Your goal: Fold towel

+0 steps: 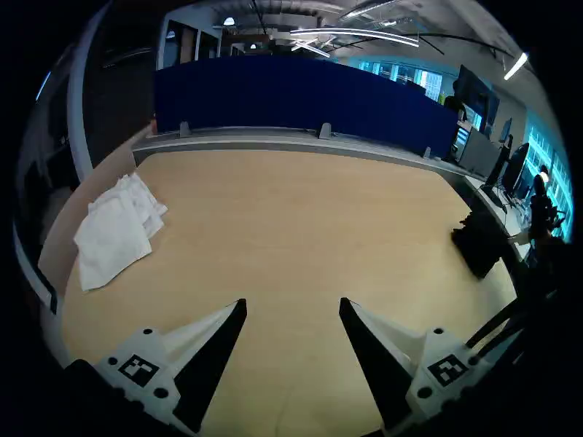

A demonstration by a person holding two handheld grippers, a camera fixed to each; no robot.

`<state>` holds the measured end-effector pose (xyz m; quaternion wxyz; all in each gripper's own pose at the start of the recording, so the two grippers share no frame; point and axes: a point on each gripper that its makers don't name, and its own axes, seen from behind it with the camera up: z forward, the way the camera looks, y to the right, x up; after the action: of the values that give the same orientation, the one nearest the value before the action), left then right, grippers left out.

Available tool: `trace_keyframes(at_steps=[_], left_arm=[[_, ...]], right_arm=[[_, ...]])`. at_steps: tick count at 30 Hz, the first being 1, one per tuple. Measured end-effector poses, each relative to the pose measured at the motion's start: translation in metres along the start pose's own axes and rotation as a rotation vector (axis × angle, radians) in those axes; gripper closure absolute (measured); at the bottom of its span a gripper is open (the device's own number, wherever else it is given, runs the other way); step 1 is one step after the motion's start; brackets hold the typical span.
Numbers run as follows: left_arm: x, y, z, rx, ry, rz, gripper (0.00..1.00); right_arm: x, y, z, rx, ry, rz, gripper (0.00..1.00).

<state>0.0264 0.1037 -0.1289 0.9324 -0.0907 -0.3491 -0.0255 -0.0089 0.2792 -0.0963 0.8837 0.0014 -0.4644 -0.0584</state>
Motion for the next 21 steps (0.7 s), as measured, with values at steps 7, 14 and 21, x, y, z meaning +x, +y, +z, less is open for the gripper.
trace_keyframes(at_steps=[7,14,21], left_arm=[[0.001,-0.002,-0.003,0.004,-0.001,0.006,0.06],[0.002,-0.002,-0.005,0.005,-0.001,0.011,0.06],[0.001,-0.001,-0.007,0.004,-0.002,0.017,0.06]], right_arm=[[-0.018,0.005,0.016,-0.037,-0.031,0.042,0.93],[-0.024,0.012,0.024,-0.077,-0.039,0.059,0.94],[-0.026,0.015,0.027,-0.116,-0.044,0.047,0.84]])
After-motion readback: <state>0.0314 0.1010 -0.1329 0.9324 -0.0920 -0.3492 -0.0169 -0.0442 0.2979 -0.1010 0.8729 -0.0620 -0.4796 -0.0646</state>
